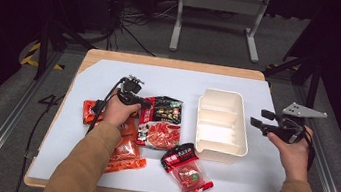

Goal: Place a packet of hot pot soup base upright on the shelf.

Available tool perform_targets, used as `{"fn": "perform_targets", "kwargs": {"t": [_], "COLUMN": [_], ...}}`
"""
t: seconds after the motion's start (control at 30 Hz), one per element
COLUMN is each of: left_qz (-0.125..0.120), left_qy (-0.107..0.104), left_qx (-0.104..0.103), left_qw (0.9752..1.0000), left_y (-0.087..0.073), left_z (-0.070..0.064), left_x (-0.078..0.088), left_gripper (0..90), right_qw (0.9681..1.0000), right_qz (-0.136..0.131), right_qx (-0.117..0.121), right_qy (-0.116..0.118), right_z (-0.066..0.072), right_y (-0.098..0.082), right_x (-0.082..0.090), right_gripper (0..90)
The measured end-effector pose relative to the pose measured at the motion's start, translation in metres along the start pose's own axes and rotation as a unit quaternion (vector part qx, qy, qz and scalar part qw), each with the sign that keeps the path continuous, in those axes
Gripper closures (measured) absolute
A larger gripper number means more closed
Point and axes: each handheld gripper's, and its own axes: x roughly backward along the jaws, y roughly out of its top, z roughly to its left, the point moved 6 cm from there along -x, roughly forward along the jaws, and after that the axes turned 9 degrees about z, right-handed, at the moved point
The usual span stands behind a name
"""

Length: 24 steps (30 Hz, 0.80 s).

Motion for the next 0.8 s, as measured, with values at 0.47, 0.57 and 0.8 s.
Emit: {"fn": "perform_targets", "kwargs": {"t": [0.47,0.57,0.8], "left_qz": [-0.018,-0.025,-0.056], "left_qy": [-0.004,-0.001,-0.001], "left_qx": [0.01,0.009,-0.01], "left_qw": [0.9998,0.9996,0.9984], "left_y": [0.002,0.003,0.009], "left_z": [-0.007,-0.01,-0.024], "left_x": [0.008,0.015,0.035], "left_gripper": [84.0,84.2,85.0], "right_qw": [1.0,0.9999,0.9998], "right_qz": [-0.006,-0.009,-0.016], "right_qx": [-0.002,-0.001,-0.001], "right_qy": [-0.007,-0.007,-0.008], "right_z": [-0.003,-0.003,-0.002], "right_y": [0.0,0.001,0.003], "right_x": [0.005,0.007,0.011], "right_gripper": [41.4,41.5,41.8]}}
